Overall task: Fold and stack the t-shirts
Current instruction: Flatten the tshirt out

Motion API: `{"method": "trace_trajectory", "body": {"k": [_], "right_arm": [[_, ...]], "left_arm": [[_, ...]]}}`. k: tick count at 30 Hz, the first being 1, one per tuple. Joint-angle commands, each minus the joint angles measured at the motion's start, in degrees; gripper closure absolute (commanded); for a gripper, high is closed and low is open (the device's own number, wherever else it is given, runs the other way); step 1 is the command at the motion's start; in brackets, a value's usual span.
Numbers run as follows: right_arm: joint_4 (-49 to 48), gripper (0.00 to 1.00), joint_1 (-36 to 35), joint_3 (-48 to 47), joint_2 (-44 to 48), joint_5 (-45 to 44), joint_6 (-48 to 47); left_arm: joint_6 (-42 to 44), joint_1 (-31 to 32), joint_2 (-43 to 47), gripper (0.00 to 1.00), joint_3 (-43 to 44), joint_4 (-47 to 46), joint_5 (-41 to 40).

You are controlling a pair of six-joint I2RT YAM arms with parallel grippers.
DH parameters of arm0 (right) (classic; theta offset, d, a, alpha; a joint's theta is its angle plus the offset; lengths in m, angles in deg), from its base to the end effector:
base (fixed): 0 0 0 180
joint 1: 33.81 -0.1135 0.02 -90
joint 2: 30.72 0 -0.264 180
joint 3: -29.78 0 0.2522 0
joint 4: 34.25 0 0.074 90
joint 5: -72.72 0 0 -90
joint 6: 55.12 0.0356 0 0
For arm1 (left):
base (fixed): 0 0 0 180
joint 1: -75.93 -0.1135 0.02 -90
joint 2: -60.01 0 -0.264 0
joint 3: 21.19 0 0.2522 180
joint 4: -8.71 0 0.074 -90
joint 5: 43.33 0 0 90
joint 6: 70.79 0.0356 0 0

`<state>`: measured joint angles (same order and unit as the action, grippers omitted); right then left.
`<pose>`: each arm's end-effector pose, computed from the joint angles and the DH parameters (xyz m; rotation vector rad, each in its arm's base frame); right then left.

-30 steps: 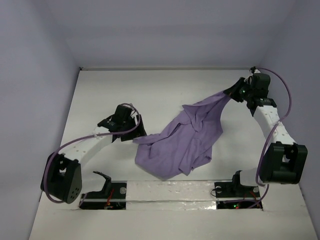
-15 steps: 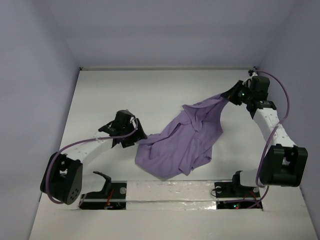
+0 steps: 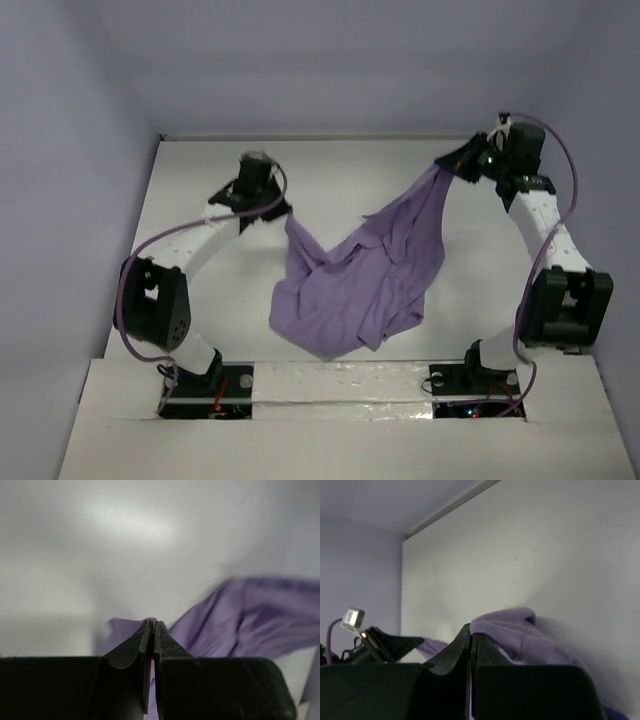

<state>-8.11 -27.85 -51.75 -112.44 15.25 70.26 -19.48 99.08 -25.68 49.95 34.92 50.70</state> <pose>0.3276 -0.0150 0.3278 0.3735 2.0346 0.8953 0.2999 -0.1309 0.2419 -0.2818 2.3473 -0.6280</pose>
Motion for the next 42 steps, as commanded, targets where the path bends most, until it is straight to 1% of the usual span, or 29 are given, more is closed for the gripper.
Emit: {"method": "trace_trajectory", "body": {"k": [1,2,3,4,5,6,8,11,12,14,15,17,18,19,20,22,23,26,27,29,30,31,32,34,36,38,39,40,42], "right_arm": [[-10.1,1.00,-0.2,-20.2,-5.6,7.1,8.3],[-10.4,1.00,-0.2,-25.3,-7.0,7.9,10.9],[-10.3,1.00,-0.2,-30.3,-9.4,9.6,12.1],[-9.6,1.00,-0.2,-40.6,-10.3,10.4,12.7],[-8.4,1.00,-0.2,-45.7,-11.2,11.1,13.0],[-5.7,1.00,-0.2,-50.5,-12.5,11.3,13.1],[-3.7,1.00,-0.2,-60.4,-13.1,11.8,14.5],[-6.6,1.00,-0.2,-59.8,-9.5,14.2,18.7],[-11.5,1.00,-0.2,-52.4,-7.4,15.4,19.8],[-14.9,1.00,-0.2,-42.9,-0.1,15.5,20.1],[-15.2,1.00,-0.2,-32.9,2.3,15.3,19.4],[-14.8,1.00,-0.2,-22.3,9.6,15.5,17.6],[-13.6,1.00,-0.2,-16.9,12.0,14.8,16.7],[-12.9,1.00,-0.2,-6.4,14.2,13.5,16.2],[-12.6,1.00,-0.2,-1.5,17.9,12.1,16.2],[-8.4,1.00,-0.2,8.6,19.5,7.5,14.4],[-6.3,1.00,0.5,10.4,19.6,5.3,11.8],[-0.8,1.00,2.4,14.8,16.9,-1.7,8.1],[0.3,1.00,2.4,15.6,14.9,-4.8,5.9],[1.1,1.00,2.4,16.5,11.9,-8.0,4.4],[0.3,1.00,2.4,16.9,10.3,-9.5,2.9],[-0.5,1.00,2.4,17.1,6.5,-10.4,2.5],[-0.8,1.00,2.4,17.1,4.3,-11.3,2.3],[-0.4,1.00,2.4,14.8,-0.4,-12.1,0.5],[1.9,0.88,2.4,11.0,-6.2,-14.0,-1.0],[4.1,0.69,2.4,8.7,-8.6,-15.0,-1.9],[5.4,0.42,2.4,8.1,-8.9,-17.0,-2.7],[5.9,0.27,2.4,7.8,-8.6,-18.2,-2.9],[8.2,0.09,2.4,7.5,-6.2,-21.0,-3.9]], "left_arm": [[3.3,-4.8,-2.1,1.00,20.7,-0.2,-0.6],[3.1,-5.9,-3.0,1.00,31.5,1.1,-0.4],[2.5,-7.1,-3.5,1.00,36.3,2.8,0.4],[2.1,-9.3,-4.4,1.00,41.1,3.6,0.8],[1.6,-10.5,-4.7,1.00,45.3,4.5,1.0],[1.2,-11.7,-4.8,1.00,52.5,5.7,1.4],[-0.4,-15.4,-4.7,1.00,59.2,6.6,2.4],[-1.6,-18.8,-1.6,1.00,59.4,6.0,3.3],[-1.6,-19.6,-0.3,1.00,56.4,5.0,3.2],[-1.8,-21.8,5.1,1.00,50.2,2.8,3.2],[-1.9,-22.5,7.2,1.00,42.0,0.1,3.3],[-2.0,-24.2,13.9,1.00,32.7,-2.9,3.3],[-2.1,-26.4,15.7,1.00,23.8,-4.5,4.7],[-1.8,-27.2,18.7,1.00,19.6,-5.3,5.9],[-1.3,-27.9,19.8,1.00,12.4,-5.9,6.4],[0.9,-29.2,22.6,1.00,6.0,-6.0,5.6],[1.7,-29.2,23.5,1.00,-0.3,-6.6,5.4],[3.0,-30.8,25.4,1.00,-7.6,-7.5,5.7],[3.2,-31.4,25.7,0.90,-11.6,-7.6,5.7],[3.9,-31.4,25.8,0.71,-15.0,-7.6,5.1],[3.9,-31.4,25.7,0.44,-18.0,-7.4,5.0],[3.9,-31.4,25.5,0.35,-19.4,-7.2,5.0],[3.5,-31.4,25.7,0.30,-20.5,-7.2,4.8],[3.0,-31.4,26.6,0.27,-23.3,-6.6,4.4],[2.8,-31.4,27.5,0.29,-24.5,-4.6,3.4],[3.2,-31.4,28.9,0.30,-24.9,-2.4,2.0],[3.5,-31.4,29.3,0.30,-25.0,-0.7,1.2],[3.4,-30.5,29.7,0.29,-25.4,-1.1,1.9],[3.5,-28.7,28.5,0.29,-25.0,-2.7,2.3]]}}
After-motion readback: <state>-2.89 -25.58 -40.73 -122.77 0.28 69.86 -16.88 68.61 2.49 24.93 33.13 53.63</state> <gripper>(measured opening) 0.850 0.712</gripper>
